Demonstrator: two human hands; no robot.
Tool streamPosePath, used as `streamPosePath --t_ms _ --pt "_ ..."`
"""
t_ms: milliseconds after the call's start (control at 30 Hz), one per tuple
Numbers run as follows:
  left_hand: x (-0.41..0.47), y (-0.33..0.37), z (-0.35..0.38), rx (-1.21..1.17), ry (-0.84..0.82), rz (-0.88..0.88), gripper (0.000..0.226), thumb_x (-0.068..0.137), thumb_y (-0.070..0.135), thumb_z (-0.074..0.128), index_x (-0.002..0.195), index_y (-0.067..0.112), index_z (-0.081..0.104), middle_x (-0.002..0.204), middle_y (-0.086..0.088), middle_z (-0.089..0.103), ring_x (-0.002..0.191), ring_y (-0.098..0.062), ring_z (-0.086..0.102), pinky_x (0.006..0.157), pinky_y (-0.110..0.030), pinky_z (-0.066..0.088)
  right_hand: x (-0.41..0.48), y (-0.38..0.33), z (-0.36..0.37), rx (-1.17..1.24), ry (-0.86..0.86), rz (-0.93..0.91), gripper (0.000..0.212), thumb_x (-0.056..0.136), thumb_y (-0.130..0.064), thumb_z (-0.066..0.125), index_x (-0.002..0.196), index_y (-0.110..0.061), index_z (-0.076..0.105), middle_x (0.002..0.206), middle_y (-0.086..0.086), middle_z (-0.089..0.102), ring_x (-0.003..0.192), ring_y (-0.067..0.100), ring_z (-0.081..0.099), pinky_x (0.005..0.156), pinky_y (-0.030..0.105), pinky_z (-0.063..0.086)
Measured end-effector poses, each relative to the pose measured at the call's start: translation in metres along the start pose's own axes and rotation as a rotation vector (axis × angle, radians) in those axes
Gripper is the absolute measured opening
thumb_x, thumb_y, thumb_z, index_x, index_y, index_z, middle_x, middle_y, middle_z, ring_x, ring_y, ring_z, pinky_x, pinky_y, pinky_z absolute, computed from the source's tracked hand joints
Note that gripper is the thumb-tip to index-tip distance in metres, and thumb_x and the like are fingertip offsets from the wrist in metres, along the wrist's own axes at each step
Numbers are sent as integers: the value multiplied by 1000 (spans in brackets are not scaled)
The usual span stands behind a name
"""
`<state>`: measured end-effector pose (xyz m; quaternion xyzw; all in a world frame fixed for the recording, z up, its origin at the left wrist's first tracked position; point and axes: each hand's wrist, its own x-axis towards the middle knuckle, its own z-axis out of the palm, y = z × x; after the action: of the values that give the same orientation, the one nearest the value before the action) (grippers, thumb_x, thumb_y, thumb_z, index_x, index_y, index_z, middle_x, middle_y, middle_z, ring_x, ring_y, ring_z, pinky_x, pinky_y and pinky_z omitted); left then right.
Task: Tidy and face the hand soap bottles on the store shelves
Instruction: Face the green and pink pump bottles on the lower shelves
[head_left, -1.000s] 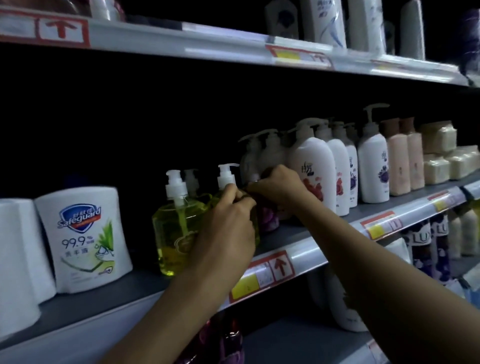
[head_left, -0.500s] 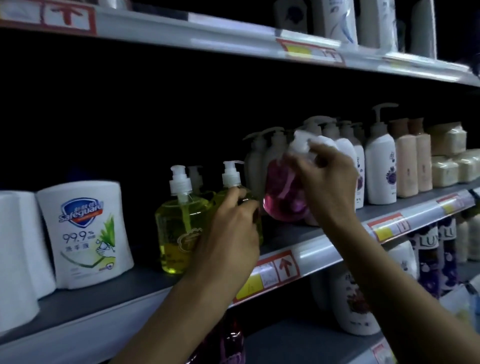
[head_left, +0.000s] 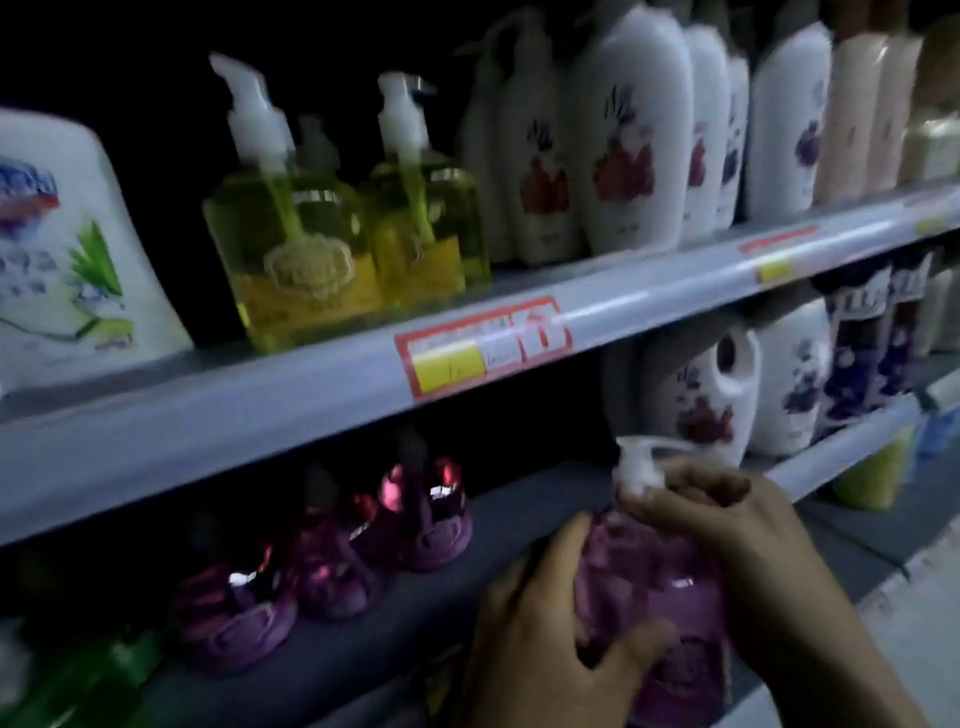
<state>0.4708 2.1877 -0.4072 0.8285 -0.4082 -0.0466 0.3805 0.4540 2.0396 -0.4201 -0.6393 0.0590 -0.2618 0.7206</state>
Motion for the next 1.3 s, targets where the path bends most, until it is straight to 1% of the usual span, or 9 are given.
streamPosePath --t_ms 67,167,500,667,800,900,967,1200,1300 --pt "12 -25 26 -21 180 -104 66 83 34 66 136 56 34 118 -10 60 114 -27 56 90 -34 47 9 18 -3 -92 -6 11 26 46 -19 88 69 -16 76 62 6 70 62 15 66 56 26 51" --pt "27 -54 31 -51 254 -134 62 81 29 69 131 51 42 102 11 56 98 -15 59 79 -20 45 26 26 1 -135 51 -93 26 52 -32 84 76 -25 78 85 11 75 90 17 71 74 38 55" --pt "88 -110 13 172 290 -155 55 94 12 54 145 23 37 132 -2 47 110 -26 55 93 -36 46 97 79 45 -273 140 -83 17 74 -28 79 77 -14 71 60 -8 58 63 8 53 63 33 48" --pt "75 -117 13 168 355 -120 57 95 10 51 147 23 32 132 3 42 101 -15 55 87 -22 45 97 78 11 -144 183 132 35 85 4 56 112 -13 68 97 8 68 85 18 64 91 45 53" --pt "70 -117 22 138 334 -135 65 95 11 53 150 28 22 135 4 39 102 -11 53 79 -12 39 80 92 6 -514 -54 99 59 73 4 56 128 -18 61 111 4 71 103 20 66 95 41 53" --pt "78 -115 18 142 299 -166 63 97 5 46 151 24 19 142 1 37 116 -15 49 83 -12 34 77 92 3 -704 -3 63 52 75 2 63 121 -23 65 96 -1 73 89 12 67 70 9 47" --pt "81 -115 13 147 300 -162 62 96 1 46 150 23 24 135 -1 43 112 -14 51 85 -14 36 78 94 -2 -690 8 69 53 74 0 72 120 -24 64 85 -5 69 73 4 62 52 4 41" --pt "58 -110 12 179 281 -100 57 93 -6 46 144 19 39 130 5 48 98 -3 53 89 -2 40 83 106 14 -578 -65 -9 76 69 -9 71 136 -26 41 120 0 64 108 20 62 95 43 51" --pt "46 -111 -5 307 487 -68 48 92 -3 52 136 15 51 127 -3 48 91 2 40 81 3 34 87 110 21 -703 -122 -79 97 74 -9 73 150 -26 15 130 7 56 117 25 55 98 34 42"
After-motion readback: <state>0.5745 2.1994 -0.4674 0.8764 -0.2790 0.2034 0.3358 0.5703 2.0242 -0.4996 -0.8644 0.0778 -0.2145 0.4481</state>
